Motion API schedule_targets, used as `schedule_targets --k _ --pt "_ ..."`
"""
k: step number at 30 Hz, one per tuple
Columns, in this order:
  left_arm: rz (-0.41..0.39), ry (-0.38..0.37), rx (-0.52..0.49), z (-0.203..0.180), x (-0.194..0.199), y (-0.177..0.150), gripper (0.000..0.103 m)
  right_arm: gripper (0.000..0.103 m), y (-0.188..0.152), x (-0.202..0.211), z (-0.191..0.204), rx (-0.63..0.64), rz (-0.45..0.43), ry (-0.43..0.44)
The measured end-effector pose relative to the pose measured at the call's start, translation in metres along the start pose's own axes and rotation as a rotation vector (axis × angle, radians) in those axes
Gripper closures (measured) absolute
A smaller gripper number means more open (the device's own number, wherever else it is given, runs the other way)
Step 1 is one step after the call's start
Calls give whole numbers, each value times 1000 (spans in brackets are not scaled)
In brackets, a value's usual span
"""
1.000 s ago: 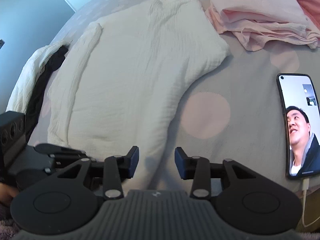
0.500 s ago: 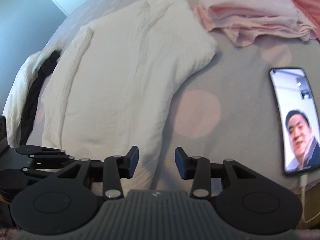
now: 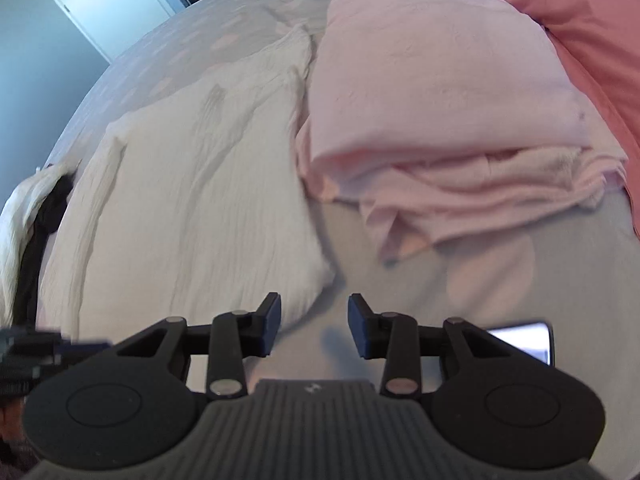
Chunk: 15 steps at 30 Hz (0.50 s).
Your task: Fold clothes
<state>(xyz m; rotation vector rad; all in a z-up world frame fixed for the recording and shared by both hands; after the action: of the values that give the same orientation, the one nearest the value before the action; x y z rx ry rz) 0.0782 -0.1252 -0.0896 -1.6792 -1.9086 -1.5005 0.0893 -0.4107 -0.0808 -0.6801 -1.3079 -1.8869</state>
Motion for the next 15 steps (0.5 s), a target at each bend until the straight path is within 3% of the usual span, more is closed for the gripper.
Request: schedule_targets --k 3,6,7,8,15 --pt "15 -51 -14 -18 -9 -10 86 62 10 -23 -7 -44 27 -17" --pt "19 -80 -65 -34 -17 -16 86 62 7 -37 -10 -124 58 28" --pt "20 -87 -76 -37 -19 -16 86 74 6 -40 -11 -142 63 36" --pt "21 -91 -82 -39 -22 -16 86 93 4 -43 -12 -160 69 43" --pt "2 -98 -88 -43 -45 -2 86 95 3 -39 -18 -110 70 -19"
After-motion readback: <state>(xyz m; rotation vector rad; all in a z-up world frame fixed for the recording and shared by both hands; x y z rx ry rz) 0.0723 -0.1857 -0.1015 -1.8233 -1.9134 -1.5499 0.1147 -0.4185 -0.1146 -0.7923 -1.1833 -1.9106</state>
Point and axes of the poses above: each gripper's, at about its wrist camera, not at the fingertips, and x roughly against the way its jaws point, z to its left, y to its top, the point moved 4 cm from there along -x, roughly the way its jaws point, and after that the axes turned 8 degrees about -z, right-handed, at the moved point
